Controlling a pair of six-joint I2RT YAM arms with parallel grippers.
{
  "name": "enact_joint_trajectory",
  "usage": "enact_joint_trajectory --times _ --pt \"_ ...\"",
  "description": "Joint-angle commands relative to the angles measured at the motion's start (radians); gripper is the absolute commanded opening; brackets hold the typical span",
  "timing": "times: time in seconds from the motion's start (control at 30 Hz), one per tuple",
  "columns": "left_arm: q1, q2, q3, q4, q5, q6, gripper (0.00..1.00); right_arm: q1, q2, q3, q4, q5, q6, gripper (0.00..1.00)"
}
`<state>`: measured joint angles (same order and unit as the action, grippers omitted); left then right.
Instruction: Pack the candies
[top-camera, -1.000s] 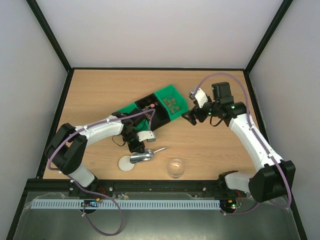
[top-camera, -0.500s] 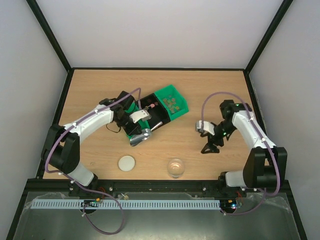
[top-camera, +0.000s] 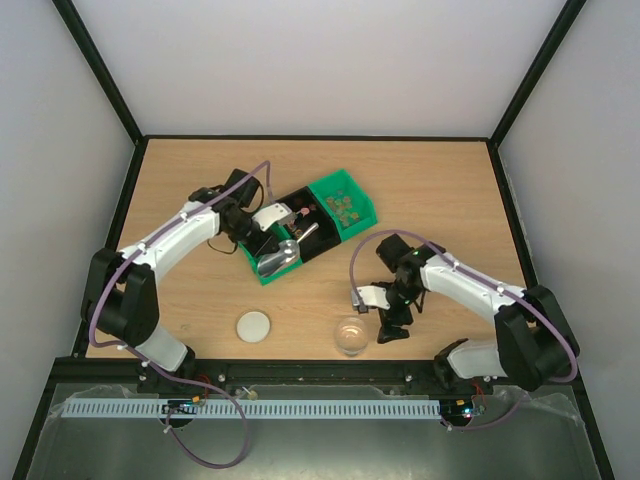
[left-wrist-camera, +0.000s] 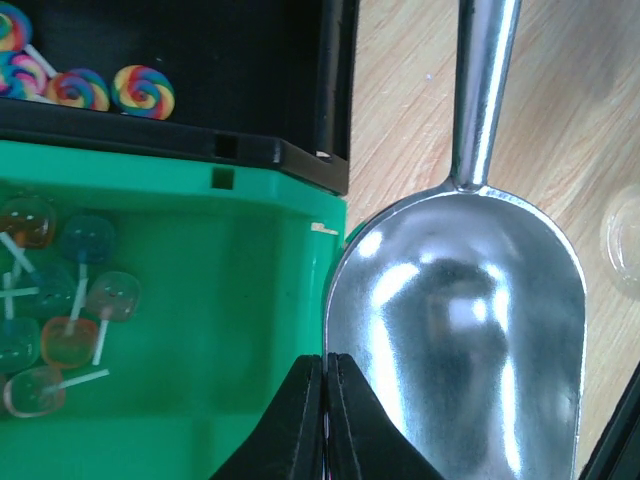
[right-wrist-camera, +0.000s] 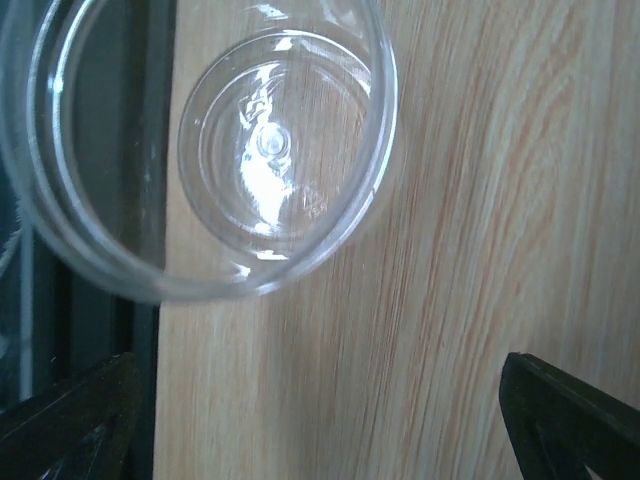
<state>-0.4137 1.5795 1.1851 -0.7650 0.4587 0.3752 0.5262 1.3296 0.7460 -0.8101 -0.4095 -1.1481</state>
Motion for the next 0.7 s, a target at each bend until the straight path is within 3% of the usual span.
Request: enact_joint_trajectory --times 0.0,0.13,0.67 --pt "0.03 -0.011 0.04 -0.001 -0.011 -0.008 0.02 0.112 -0.032 -0.056 0.172 0.079 0.218 0.99" --pt "0.061 0.004 0.063 0.007 -0.003 -0.017 0.02 0.171 -0.014 -0.068 0.249 0.091 0.333 0.99" --pt "0.142 0.01 0.098 -0.002 0.016 -0.035 0.02 0.201 0.232 0.095 0.505 0.002 0.682 0.98"
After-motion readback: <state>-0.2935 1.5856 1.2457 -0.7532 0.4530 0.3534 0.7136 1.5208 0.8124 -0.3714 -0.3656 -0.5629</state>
